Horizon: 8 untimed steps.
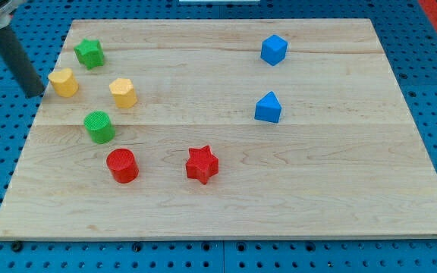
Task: Drag the yellow heart to the right of the red star
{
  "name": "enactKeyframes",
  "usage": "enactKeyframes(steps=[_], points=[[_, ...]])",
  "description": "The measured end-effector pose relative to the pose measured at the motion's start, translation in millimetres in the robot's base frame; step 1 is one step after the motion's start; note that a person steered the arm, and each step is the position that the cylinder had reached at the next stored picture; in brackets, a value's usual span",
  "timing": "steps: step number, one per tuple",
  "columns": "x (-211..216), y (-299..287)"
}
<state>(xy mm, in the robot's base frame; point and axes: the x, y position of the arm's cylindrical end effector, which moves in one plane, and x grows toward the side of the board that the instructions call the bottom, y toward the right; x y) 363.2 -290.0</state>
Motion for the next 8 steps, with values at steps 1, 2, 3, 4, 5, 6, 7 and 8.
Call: enactKeyframes(steps=[1, 2, 3, 4, 5, 6, 7, 8], points=[[-32, 36], [-40, 124], [-44, 181], [-54, 116], [-29, 85], [-20, 153], [16, 223], [36, 266]])
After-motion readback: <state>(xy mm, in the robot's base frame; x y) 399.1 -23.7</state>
